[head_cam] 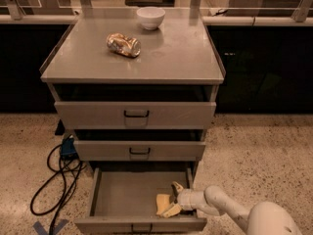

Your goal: Place sponge into bottom drawer

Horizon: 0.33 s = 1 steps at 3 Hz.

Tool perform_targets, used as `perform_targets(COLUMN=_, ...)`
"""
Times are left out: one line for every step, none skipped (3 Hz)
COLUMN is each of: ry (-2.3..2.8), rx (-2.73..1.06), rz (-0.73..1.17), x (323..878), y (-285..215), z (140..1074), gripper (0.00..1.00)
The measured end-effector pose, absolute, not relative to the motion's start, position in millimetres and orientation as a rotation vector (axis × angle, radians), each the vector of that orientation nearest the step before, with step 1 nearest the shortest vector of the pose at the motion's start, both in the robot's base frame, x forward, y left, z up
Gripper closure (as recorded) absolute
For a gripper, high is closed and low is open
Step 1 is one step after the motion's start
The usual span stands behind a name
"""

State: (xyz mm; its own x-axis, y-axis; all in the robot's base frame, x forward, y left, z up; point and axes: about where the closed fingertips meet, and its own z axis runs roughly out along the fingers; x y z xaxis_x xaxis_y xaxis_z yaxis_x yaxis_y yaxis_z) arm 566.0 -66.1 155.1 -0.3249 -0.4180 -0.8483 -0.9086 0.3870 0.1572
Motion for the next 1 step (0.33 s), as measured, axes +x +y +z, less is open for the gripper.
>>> perform_targets(ry=1.908, rx=-1.141, rz=0.842, x=566.0, y=-66.1, z=155.1, gripper=0.0)
